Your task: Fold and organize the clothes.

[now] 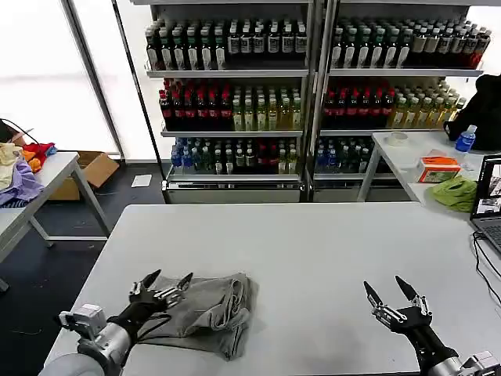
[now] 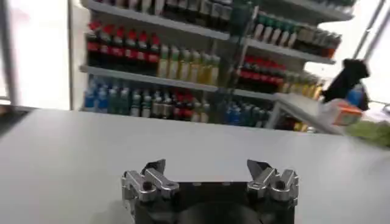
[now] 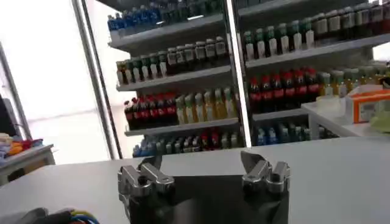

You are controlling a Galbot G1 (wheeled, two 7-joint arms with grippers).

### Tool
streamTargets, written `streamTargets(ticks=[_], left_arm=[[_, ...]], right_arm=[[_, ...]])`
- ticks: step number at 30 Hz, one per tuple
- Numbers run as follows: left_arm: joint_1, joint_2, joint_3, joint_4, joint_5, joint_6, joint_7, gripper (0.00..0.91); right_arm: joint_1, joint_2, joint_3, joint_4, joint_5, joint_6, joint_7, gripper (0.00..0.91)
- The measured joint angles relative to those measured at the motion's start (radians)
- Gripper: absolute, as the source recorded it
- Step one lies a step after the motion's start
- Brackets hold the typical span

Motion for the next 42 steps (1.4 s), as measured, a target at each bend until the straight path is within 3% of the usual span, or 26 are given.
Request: streamTargets(ticks=[8, 23, 24, 25, 27, 28, 30, 32, 42], left_arm=[[0.022, -0.029, -0.053, 0.095, 0.093, -0.004, 0.017, 0.907], [0.015, -0.079, -0.007, 0.196, 0.225, -0.022, 0.030, 0.907], [0.016, -0.084, -0.002, 0.197, 0.229, -0.022, 0.031, 0.695], [0.017, -0.088, 0.002, 0.199, 0.233, -0.022, 0.031, 0.595], [0.018, -0.096, 0.012, 0.199, 0.237, -0.022, 0.030, 0.181], [0.019, -0.099, 0.016, 0.199, 0.239, -0.022, 0.030, 0.121], [0.022, -0.109, 0.027, 0.200, 0.242, -0.022, 0.030, 0.040], [0.023, -0.117, 0.036, 0.200, 0.244, -0.022, 0.030, 0.020], [0.029, -0.164, 0.040, 0.190, 0.197, -0.022, 0.029, 0.020]], right_arm=[[0.000, -0.010, 0.005, 0.000, 0.003, 0.000, 0.000, 0.907], [-0.006, -0.001, 0.012, 0.017, 0.008, -0.001, -0.003, 0.907], [-0.006, -0.001, 0.013, 0.017, 0.008, -0.001, -0.003, 0.907], [-0.006, 0.000, 0.013, 0.018, 0.008, -0.001, -0.003, 0.907], [-0.007, 0.001, 0.013, 0.019, 0.008, -0.001, -0.003, 0.907], [-0.008, 0.002, 0.013, 0.021, 0.008, -0.001, -0.003, 0.907], [-0.010, 0.004, 0.012, 0.022, 0.008, -0.001, -0.003, 0.907], [-0.013, 0.005, 0.012, 0.025, 0.009, 0.000, -0.003, 0.907], [-0.017, 0.009, 0.013, 0.027, 0.012, 0.003, -0.003, 0.907]])
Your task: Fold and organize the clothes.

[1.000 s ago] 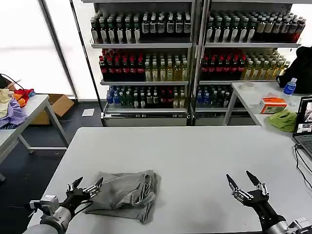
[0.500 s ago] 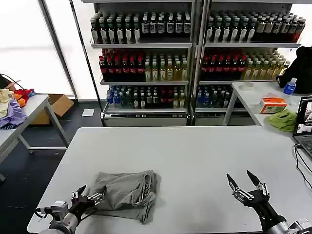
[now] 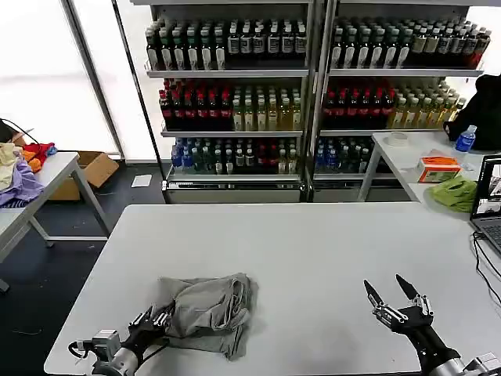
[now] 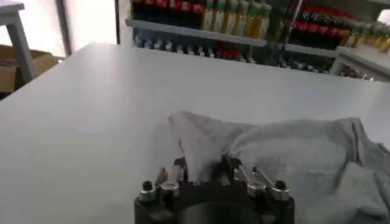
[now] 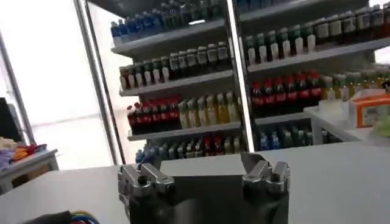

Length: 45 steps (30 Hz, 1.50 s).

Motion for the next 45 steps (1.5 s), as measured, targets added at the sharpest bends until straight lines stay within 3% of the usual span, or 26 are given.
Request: streamTargets(ticks=[10, 15, 25, 31, 38, 45], left_arm=[[0.005, -0.030, -0.039, -0.048, -0.159, -0.018, -0.056, 0.020], [-0.006, -0.010, -0.131, -0.069, -0.291, -0.016, -0.085, 0.020], [0.003, 0.122, -0.441, -0.001, -0.513, 0.020, -0.081, 0.020], [-0.007, 0.212, -0.534, 0.014, -0.581, 0.036, -0.085, 0.020], [-0.038, 0.253, -0.485, -0.048, -0.603, 0.042, -0.114, 0.020], [-0.109, 0.271, -0.264, -0.093, -0.545, 0.043, -0.153, 0.020]], right_arm=[[0.001, -0.003, 0.008, -0.003, 0.010, 0.003, 0.002, 0.907], [0.006, -0.009, 0.015, -0.008, 0.017, 0.005, 0.004, 0.907], [0.021, -0.012, 0.002, -0.014, 0.019, 0.005, 0.006, 0.907], [0.024, -0.011, -0.006, -0.013, 0.019, 0.005, 0.007, 0.907], [0.004, -0.001, -0.002, -0.002, 0.015, 0.009, 0.008, 0.907], [-0.013, 0.019, -0.013, 0.012, 0.002, 0.008, 0.012, 0.907]])
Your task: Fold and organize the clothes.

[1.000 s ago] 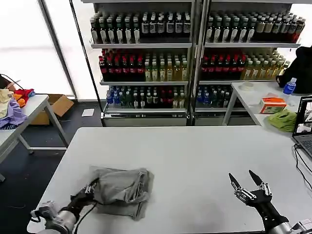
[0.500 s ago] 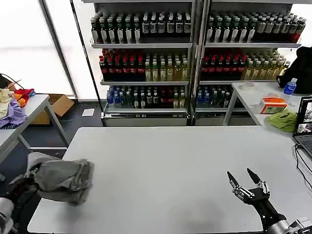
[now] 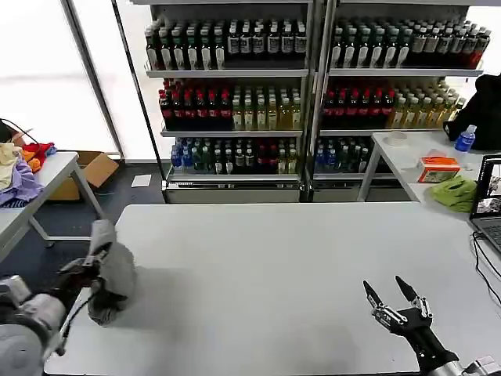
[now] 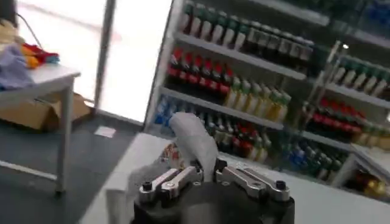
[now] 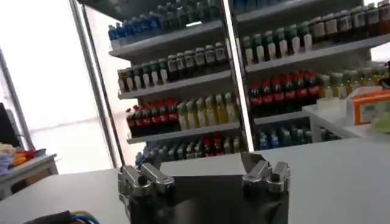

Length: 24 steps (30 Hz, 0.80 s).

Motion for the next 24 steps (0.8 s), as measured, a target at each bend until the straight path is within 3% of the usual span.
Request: streamTargets(ticks=[6, 7, 8, 15, 24], left_arm=[[-0.142, -0.010, 0.273, 0.028, 0.060, 0.010, -0.034, 0.030], [-0.169, -0.014, 0.318, 0.041, 0.068, 0.012, -0.037, 0.111], [-0.197, -0.020, 0.364, 0.056, 0.075, 0.015, -0.041, 0.907], [-0.362, -0.097, 0.648, 0.165, 0.105, 0.028, -0.074, 0.907], [-0.449, -0.137, 0.754, 0.174, 0.085, 0.033, -0.081, 0.907]], right_arm=[[-0.005, 0.023, -0.018, 0.003, -0.019, -0.010, 0.010, 0.907], [-0.004, 0.027, -0.023, 0.002, -0.025, -0.012, 0.013, 0.907], [-0.003, 0.032, -0.030, 0.001, -0.033, -0.016, 0.017, 0.907], [0.010, 0.038, -0.082, 0.014, -0.055, -0.078, 0.073, 0.907], [0.115, 0.016, -0.207, 0.001, -0.008, -0.229, 0.195, 0.907]])
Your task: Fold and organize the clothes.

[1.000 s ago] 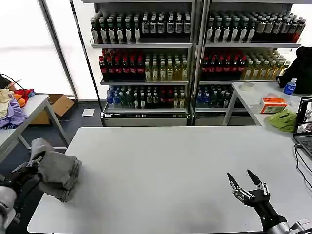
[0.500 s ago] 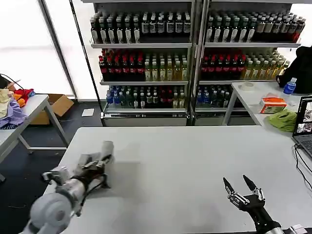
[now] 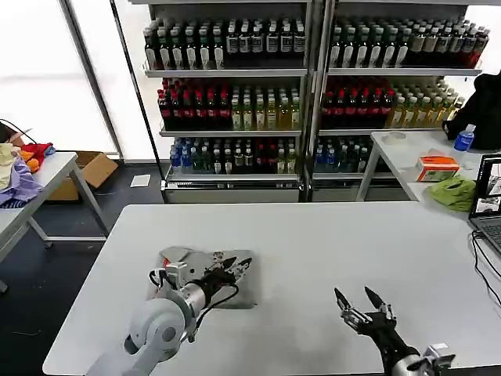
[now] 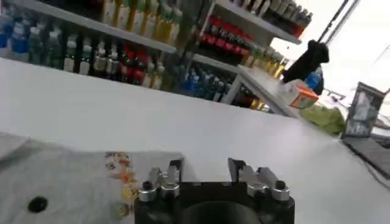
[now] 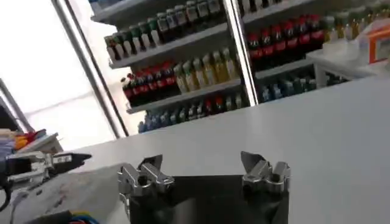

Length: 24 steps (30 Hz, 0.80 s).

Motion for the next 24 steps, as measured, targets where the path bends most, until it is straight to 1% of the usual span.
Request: streamTargets(ticks=[4, 9, 12, 16, 17, 18, 19, 20, 21, 24], left_arm=[[0.010, 0.018, -0.034, -0.032, 0.042, -0.003, 0.028, 0.907], [0.072, 0.035, -0.136, -0.063, 0.141, -0.027, 0.084, 0.907], [0.124, 0.032, -0.217, -0.074, 0.229, -0.056, 0.122, 0.907], [0.191, 0.020, -0.329, -0.096, 0.320, -0.086, 0.159, 0.907], [0.211, 0.016, -0.358, -0.103, 0.338, -0.091, 0.167, 0.907], [0.228, 0.011, -0.384, -0.110, 0.352, -0.096, 0.173, 0.907], [0.245, 0.008, -0.407, -0.116, 0.367, -0.101, 0.178, 0.907], [0.263, 0.004, -0.433, -0.123, 0.379, -0.107, 0.184, 0.907], [0.280, 0.000, -0.454, -0.130, 0.390, -0.110, 0.188, 0.907], [0.320, -0.012, -0.514, -0.148, 0.412, -0.116, 0.195, 0.907]], right_arm=[[0.101, 0.004, -0.107, -0.029, 0.026, -0.069, 0.077, 0.907], [0.254, 0.019, -0.260, -0.096, 0.078, -0.140, 0.167, 0.907], [0.344, 0.030, -0.350, -0.150, 0.109, -0.171, 0.209, 0.907], [0.454, 0.047, -0.457, -0.222, 0.144, -0.199, 0.250, 0.907], [0.478, 0.052, -0.480, -0.241, 0.149, -0.203, 0.259, 0.846], [0.501, 0.056, -0.502, -0.259, 0.154, -0.207, 0.268, 0.685], [0.525, 0.062, -0.525, -0.279, 0.160, -0.212, 0.276, 0.474], [0.545, 0.068, -0.545, -0.296, 0.165, -0.216, 0.282, 0.121], [0.564, 0.073, -0.563, -0.312, 0.168, -0.218, 0.289, 0.000], [0.615, 0.081, -0.608, -0.358, 0.179, -0.223, 0.306, 0.000]])
